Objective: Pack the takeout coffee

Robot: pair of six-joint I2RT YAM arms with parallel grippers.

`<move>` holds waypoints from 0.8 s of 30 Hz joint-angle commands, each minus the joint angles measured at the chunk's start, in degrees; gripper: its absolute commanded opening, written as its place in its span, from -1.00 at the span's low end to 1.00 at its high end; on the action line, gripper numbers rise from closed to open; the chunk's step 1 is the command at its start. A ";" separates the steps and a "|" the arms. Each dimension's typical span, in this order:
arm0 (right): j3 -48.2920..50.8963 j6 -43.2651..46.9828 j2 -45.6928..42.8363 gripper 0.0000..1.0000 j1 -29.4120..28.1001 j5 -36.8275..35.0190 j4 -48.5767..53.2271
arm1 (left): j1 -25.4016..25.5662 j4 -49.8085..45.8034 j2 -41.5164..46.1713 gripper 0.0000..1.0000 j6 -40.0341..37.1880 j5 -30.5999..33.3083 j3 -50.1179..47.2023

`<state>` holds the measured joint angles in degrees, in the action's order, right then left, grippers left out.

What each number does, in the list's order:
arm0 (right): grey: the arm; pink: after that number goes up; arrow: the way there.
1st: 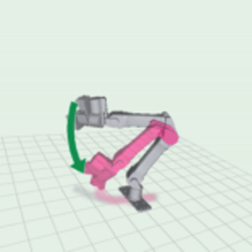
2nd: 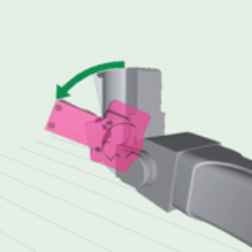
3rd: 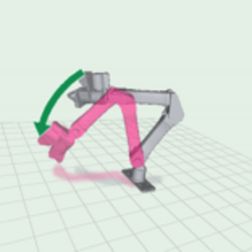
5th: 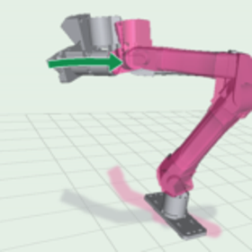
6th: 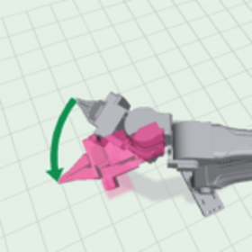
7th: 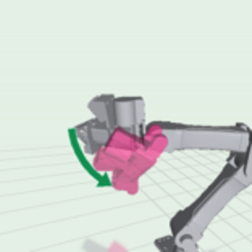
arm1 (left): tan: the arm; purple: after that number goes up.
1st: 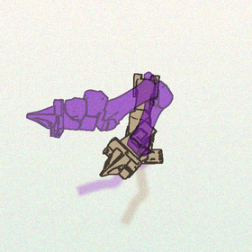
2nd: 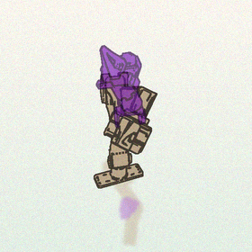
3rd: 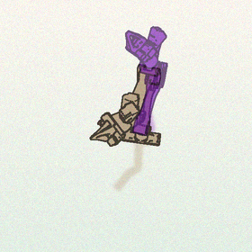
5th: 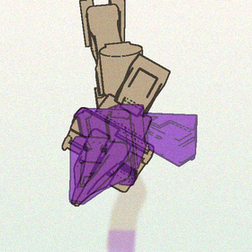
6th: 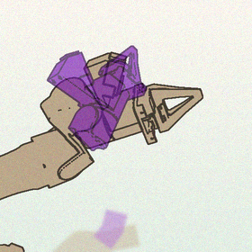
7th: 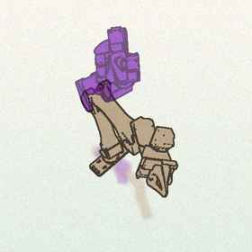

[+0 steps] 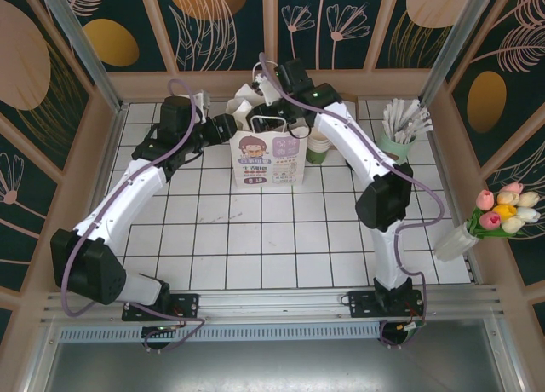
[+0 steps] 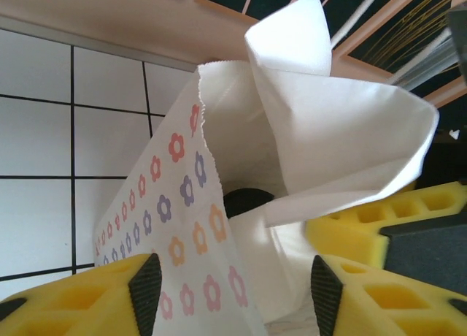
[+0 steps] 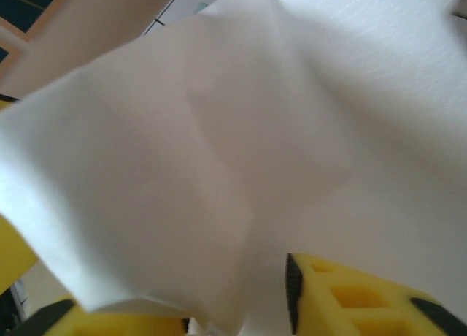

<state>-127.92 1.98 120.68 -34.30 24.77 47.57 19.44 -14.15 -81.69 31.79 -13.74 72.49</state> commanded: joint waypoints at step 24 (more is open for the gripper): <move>7.20 19.83 -3.47 -0.67 -0.12 -1.50 -2.33 | 0.08 -1.67 -1.81 -0.76 -2.17 -2.37 0.90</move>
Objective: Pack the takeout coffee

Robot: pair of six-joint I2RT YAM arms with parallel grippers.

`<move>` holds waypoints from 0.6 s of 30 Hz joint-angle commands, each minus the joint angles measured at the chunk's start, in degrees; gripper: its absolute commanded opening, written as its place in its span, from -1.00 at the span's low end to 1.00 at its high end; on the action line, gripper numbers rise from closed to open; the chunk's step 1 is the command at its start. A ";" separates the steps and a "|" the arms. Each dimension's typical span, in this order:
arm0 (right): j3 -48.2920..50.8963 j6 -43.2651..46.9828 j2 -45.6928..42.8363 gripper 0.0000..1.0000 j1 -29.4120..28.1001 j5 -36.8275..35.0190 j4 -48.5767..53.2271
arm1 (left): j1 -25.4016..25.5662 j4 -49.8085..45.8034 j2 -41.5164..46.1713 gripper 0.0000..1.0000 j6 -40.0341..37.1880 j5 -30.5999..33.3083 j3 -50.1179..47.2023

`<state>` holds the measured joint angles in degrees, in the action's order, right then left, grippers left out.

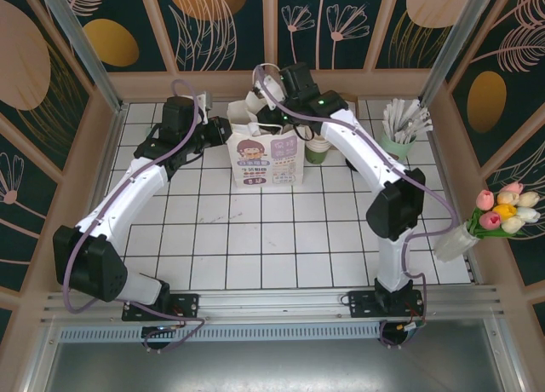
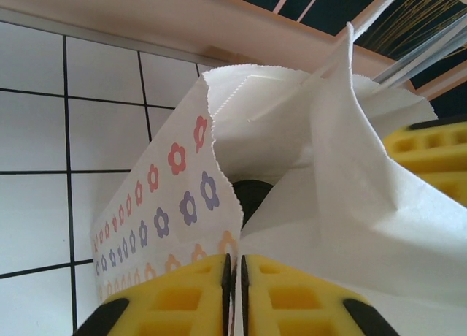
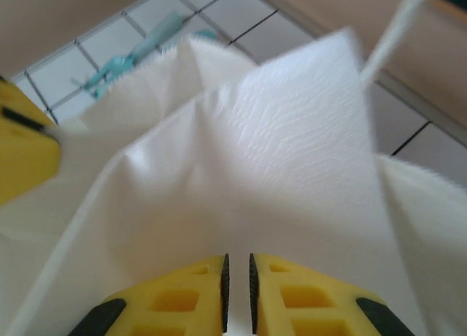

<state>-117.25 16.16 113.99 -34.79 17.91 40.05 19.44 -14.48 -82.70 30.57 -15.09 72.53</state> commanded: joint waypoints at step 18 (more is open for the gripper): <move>-16.81 7.79 7.16 -0.59 2.00 9.04 14.59 | 0.13 -3.27 -1.61 -1.00 -0.87 -0.90 3.49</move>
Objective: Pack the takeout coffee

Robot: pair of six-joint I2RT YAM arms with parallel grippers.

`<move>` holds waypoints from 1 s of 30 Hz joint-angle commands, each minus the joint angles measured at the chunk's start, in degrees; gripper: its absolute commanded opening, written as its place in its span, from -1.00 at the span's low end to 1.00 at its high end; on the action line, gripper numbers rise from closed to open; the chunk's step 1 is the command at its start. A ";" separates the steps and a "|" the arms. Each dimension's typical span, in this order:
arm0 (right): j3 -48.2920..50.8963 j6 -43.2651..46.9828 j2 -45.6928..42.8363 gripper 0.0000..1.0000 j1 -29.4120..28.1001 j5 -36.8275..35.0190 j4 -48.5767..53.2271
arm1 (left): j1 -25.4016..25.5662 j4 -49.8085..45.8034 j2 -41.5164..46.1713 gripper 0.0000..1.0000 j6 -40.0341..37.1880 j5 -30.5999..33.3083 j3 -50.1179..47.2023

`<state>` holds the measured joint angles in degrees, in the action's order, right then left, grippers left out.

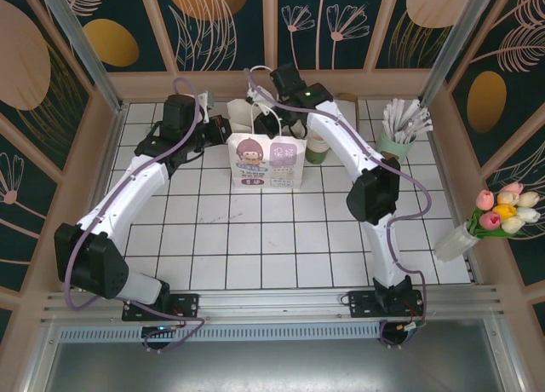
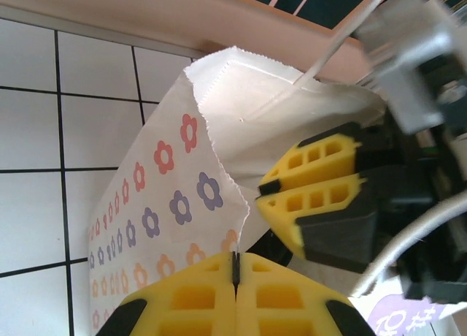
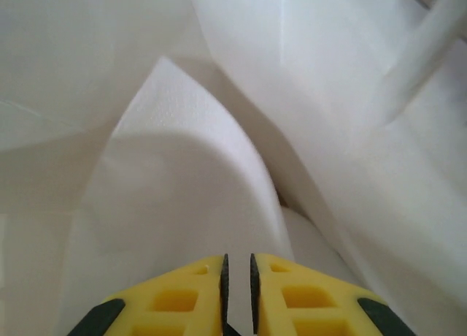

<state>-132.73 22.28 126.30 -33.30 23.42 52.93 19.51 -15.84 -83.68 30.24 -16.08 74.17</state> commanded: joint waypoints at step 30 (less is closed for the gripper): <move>64.64 -14.30 -59.38 0.98 1.61 -34.66 -55.70 | -0.07 -6.18 3.65 -0.61 -1.38 5.54 5.22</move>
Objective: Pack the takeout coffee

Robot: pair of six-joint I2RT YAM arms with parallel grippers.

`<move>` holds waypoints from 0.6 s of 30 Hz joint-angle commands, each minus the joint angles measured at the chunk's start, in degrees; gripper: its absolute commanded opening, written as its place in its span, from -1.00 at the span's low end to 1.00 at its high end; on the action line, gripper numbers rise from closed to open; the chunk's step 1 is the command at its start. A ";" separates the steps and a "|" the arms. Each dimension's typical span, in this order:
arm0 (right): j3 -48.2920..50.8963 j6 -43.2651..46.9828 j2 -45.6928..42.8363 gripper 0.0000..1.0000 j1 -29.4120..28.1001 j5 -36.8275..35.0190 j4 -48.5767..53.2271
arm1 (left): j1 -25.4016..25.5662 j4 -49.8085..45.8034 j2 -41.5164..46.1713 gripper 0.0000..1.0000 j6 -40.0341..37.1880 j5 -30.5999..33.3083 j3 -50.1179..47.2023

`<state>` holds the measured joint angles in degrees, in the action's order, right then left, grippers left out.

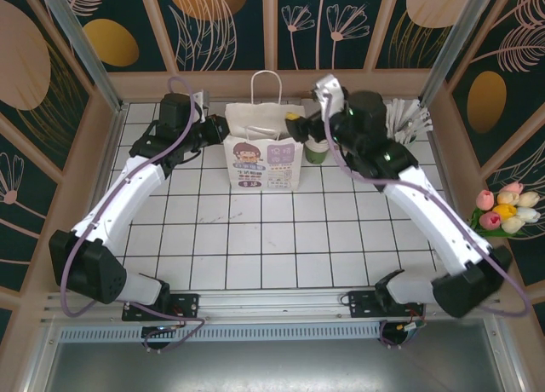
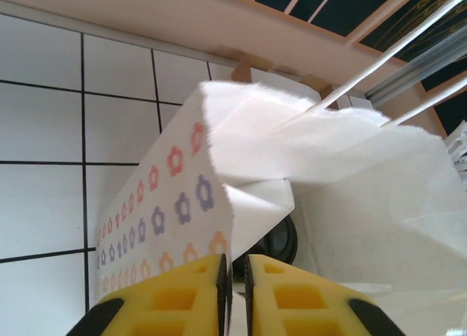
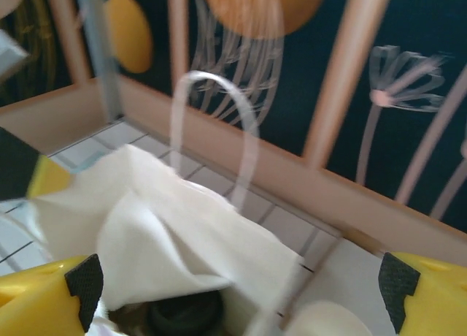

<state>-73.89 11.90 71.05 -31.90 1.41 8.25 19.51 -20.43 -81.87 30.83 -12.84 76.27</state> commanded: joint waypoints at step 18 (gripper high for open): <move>37.73 -19.00 -25.58 0.98 16.15 -26.73 -15.33 | -0.05 6.77 21.55 0.97 -6.19 41.57 -11.65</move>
<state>-38.85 -3.70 47.92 -16.97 -22.31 -2.63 19.51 -17.85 -63.61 26.30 14.00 68.86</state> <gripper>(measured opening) 0.990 0.985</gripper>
